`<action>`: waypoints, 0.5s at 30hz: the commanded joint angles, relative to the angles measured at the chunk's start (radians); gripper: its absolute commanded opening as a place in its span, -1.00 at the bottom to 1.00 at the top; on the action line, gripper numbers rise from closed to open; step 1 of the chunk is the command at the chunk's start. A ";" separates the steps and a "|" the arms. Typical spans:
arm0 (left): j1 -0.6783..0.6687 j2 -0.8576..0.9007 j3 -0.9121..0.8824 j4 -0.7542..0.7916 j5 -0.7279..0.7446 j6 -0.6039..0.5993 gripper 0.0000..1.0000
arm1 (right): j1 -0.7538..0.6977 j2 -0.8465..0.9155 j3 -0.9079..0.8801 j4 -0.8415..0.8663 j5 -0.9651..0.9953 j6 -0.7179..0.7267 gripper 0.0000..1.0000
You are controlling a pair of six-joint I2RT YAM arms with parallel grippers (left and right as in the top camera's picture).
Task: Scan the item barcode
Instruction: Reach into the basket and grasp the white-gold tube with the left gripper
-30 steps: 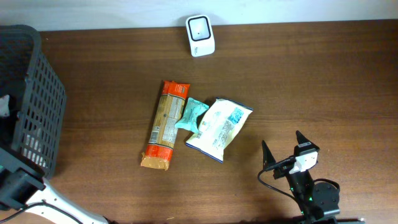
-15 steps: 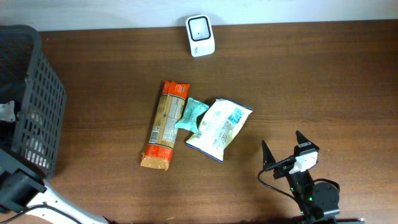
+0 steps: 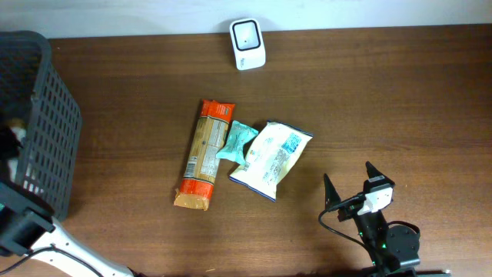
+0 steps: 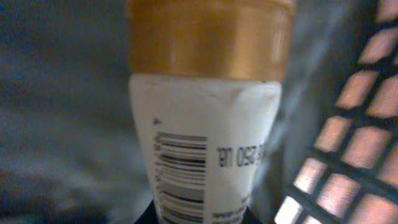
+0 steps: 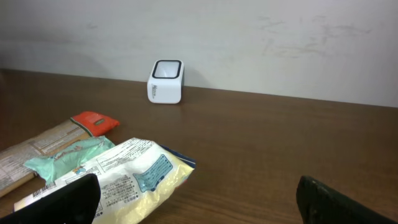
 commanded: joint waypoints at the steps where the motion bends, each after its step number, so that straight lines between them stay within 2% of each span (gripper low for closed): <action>1: -0.047 -0.028 0.310 -0.094 0.011 -0.042 -1.00 | -0.008 -0.006 -0.005 -0.004 0.005 0.003 0.97; 8: -0.176 -0.045 0.802 -0.233 0.014 -0.069 -1.00 | -0.008 -0.006 -0.005 -0.004 0.005 0.003 0.97; 11: -0.243 -0.079 0.972 -0.284 0.011 -0.123 -1.00 | -0.008 -0.006 -0.005 -0.004 0.005 0.003 0.97; 15: -0.325 -0.171 0.995 -0.350 -0.002 -0.134 -1.00 | -0.008 -0.006 -0.005 -0.004 0.005 0.003 0.98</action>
